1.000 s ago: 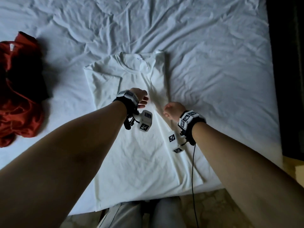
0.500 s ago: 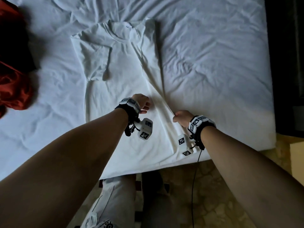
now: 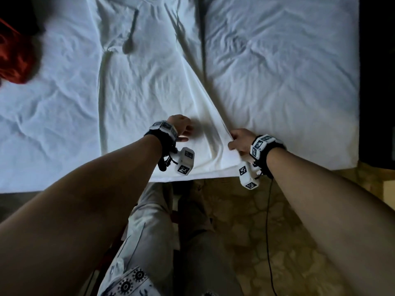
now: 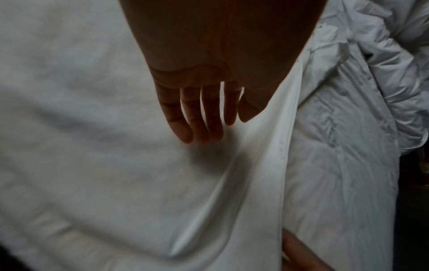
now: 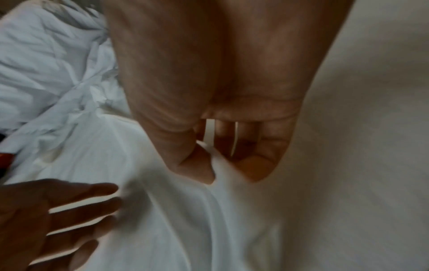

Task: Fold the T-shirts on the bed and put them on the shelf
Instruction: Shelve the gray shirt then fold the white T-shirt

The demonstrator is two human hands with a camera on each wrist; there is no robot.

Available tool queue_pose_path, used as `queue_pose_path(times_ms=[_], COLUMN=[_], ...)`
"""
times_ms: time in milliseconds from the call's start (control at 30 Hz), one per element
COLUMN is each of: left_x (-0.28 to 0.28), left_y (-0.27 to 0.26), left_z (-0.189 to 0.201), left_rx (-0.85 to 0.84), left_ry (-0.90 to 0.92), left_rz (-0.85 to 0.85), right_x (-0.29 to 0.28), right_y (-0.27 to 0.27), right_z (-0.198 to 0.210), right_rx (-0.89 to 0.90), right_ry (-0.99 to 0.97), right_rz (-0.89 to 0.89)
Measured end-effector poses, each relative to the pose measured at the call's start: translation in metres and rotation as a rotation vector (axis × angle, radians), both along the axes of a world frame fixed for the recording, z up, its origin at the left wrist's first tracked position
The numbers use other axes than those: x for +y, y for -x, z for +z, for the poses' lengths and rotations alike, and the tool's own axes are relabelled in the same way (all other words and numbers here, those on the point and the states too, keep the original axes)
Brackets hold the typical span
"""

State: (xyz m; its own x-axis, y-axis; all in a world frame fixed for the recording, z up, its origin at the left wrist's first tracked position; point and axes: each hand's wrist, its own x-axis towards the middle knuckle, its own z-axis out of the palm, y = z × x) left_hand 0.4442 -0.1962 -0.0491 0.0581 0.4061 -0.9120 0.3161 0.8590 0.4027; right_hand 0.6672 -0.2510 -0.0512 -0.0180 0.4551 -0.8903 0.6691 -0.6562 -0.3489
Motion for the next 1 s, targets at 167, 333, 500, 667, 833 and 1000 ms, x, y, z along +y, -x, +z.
queue_pose_path(times_ms=[167, 333, 500, 667, 833, 1000], left_x=[-0.026, -0.040, -0.048, -0.051, -0.061, -0.076], left_y=[-0.003, -0.002, 0.010, 0.020, 0.028, 0.038], left_z=[0.011, 0.021, 0.022, 0.016, 0.007, -0.005], left_rx=[-0.037, -0.117, -0.216, -0.115, 0.051, 0.122], left_ry=[0.007, 0.081, 0.150, 0.140, 0.100, 0.074], left_rz=[0.037, 0.126, 0.214, 0.195, 0.071, -0.037], right_x=[-0.008, -0.014, -0.021, -0.019, -0.017, -0.023], right_y=[0.027, 0.069, 0.098, 0.106, 0.092, 0.065], right_z=[0.039, 0.052, 0.044, 0.040, 0.032, 0.010], right_rx=[0.168, 0.219, 0.275, 0.346, 0.237, -0.126], right_ry=[-0.053, -0.062, -0.047, 0.041, -0.090, -0.175], right_rz=[-0.018, 0.060, 0.086, 0.080, -0.001, -0.030])
